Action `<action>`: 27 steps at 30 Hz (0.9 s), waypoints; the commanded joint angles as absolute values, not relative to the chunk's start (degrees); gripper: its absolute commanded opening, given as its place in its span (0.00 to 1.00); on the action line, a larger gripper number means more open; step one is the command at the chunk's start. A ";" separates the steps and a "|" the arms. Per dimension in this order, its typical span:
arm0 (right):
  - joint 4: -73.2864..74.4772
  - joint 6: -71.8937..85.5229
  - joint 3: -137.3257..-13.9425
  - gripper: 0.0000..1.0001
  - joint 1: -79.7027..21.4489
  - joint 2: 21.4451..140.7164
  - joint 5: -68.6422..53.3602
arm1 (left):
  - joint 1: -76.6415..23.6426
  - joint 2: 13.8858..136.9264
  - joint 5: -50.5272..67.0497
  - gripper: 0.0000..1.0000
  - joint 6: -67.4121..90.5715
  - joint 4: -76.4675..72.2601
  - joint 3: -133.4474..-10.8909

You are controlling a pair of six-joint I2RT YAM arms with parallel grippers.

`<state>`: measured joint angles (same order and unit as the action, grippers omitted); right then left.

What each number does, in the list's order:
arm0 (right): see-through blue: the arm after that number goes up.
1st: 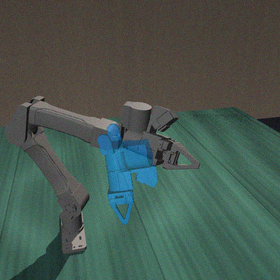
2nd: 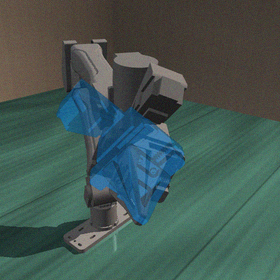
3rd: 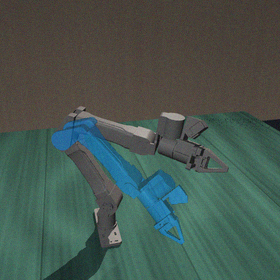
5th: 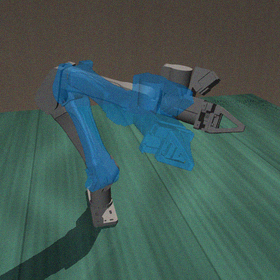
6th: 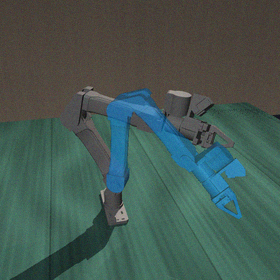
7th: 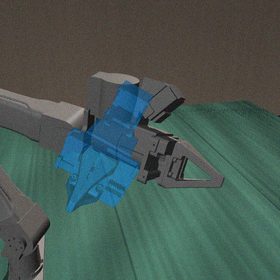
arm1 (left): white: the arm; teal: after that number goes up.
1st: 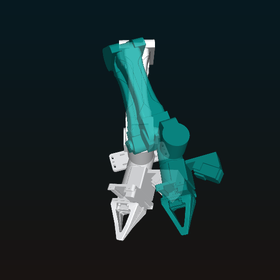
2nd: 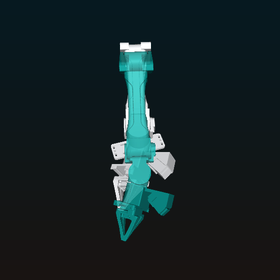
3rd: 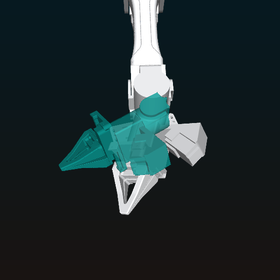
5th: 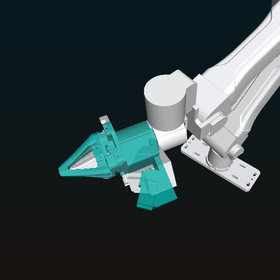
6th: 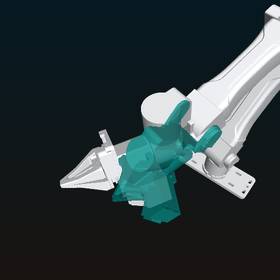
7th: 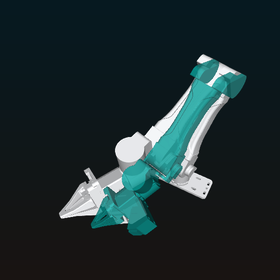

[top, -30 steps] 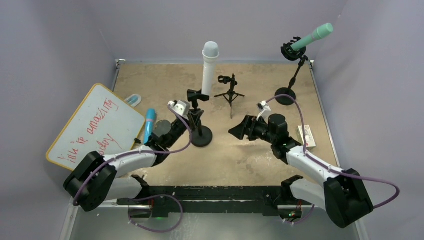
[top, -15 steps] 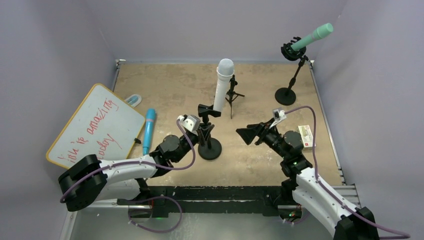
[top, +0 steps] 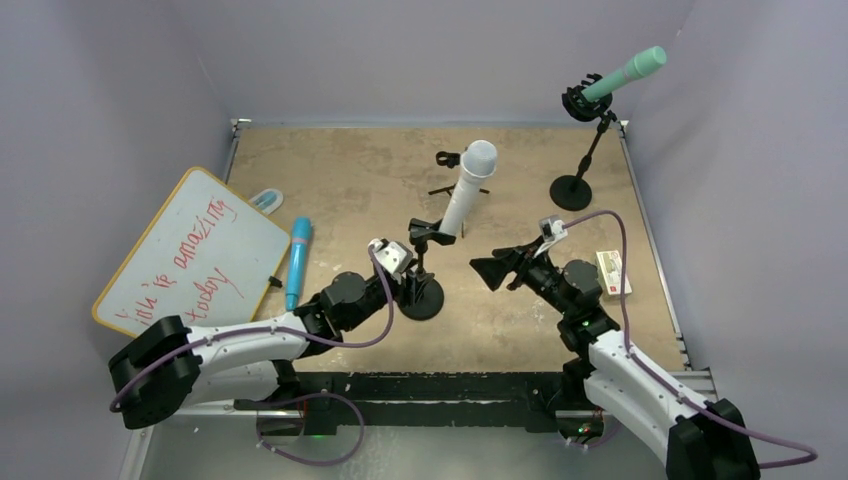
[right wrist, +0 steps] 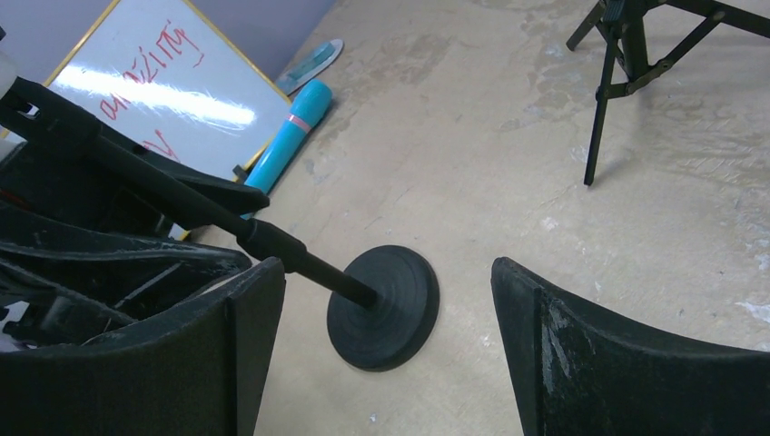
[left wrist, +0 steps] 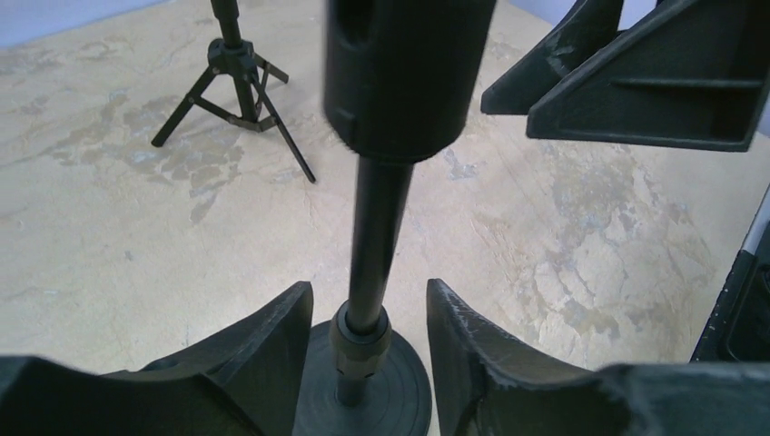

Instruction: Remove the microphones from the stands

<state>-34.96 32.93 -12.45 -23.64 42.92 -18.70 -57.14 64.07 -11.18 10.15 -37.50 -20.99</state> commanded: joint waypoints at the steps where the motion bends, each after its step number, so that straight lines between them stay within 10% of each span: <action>1: -40.32 31.39 -12.00 0.85 -23.83 44.25 -20.48 | -57.13 60.17 -9.38 0.50 5.77 -37.36 -20.71; 27: -46.86 29.98 -11.96 0.86 -26.59 50.76 -23.42 | -37.88 64.10 40.98 0.56 -6.42 -44.63 -27.02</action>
<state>-43.35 31.42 -11.70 -25.69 50.30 -23.53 -38.26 63.83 35.18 -5.23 -39.70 -24.80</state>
